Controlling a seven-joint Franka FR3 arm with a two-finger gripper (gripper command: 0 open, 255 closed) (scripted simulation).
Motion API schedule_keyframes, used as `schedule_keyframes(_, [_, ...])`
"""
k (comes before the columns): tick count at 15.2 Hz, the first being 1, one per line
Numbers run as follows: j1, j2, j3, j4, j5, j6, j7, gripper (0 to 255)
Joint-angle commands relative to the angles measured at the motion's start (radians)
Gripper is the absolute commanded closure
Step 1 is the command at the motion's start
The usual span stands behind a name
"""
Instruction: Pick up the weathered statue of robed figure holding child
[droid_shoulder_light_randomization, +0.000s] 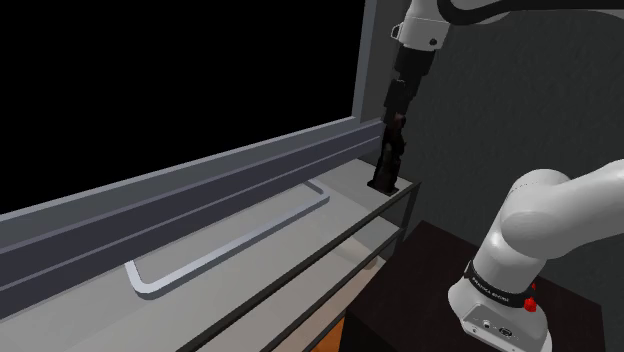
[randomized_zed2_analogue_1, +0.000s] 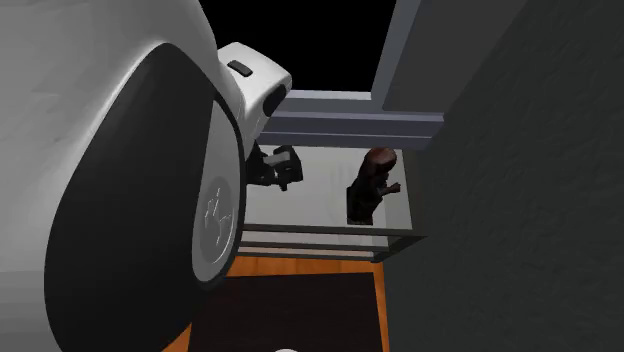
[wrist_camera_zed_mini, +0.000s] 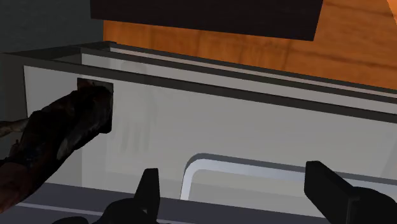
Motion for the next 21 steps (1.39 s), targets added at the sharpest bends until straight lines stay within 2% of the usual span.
schedule_keyframes(1, [0.000,0.000,0.000,0.000,0.000,0.000,0.000,0])
schedule_keyframes(11, [-0.080,0.240,-0.195,0.118,-0.053,0.096,-0.146,0])
schedule_keyframes(20, [-0.123,0.504,-0.357,0.302,-0.022,0.142,-0.286,0])
schedule_keyframes(21, [-0.124,0.504,-0.358,0.289,-0.022,0.156,-0.286,0])
